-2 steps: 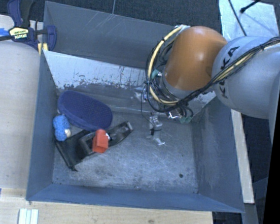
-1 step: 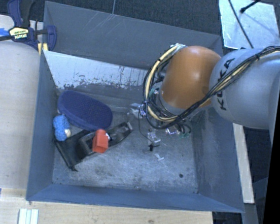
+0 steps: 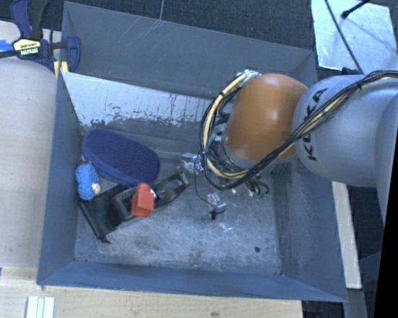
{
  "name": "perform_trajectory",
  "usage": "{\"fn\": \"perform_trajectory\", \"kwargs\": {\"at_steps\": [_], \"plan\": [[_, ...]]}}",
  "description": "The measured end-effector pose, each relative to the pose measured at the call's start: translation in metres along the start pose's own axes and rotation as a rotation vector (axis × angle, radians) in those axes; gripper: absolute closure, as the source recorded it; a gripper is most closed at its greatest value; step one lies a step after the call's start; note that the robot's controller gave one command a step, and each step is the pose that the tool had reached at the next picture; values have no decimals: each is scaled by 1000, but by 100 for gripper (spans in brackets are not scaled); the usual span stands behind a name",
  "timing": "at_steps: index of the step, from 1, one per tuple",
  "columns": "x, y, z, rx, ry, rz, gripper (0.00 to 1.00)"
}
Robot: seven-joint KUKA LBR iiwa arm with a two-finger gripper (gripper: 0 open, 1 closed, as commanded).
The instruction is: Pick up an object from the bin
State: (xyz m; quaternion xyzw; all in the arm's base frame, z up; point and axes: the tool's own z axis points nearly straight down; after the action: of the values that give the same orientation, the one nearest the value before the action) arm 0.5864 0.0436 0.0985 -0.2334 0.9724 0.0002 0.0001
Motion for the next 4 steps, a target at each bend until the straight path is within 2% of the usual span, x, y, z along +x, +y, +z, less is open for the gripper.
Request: {"fn": "perform_trajectory", "kwargs": {"at_steps": [1,2,3,4], "plan": [[0,0,-1,1,-1,1,100],[57,1,-137,6,-9,-90,100],[39,13,-20,-3,4,-145,100],[46,16,-209,6,-12,-89,100]]}}
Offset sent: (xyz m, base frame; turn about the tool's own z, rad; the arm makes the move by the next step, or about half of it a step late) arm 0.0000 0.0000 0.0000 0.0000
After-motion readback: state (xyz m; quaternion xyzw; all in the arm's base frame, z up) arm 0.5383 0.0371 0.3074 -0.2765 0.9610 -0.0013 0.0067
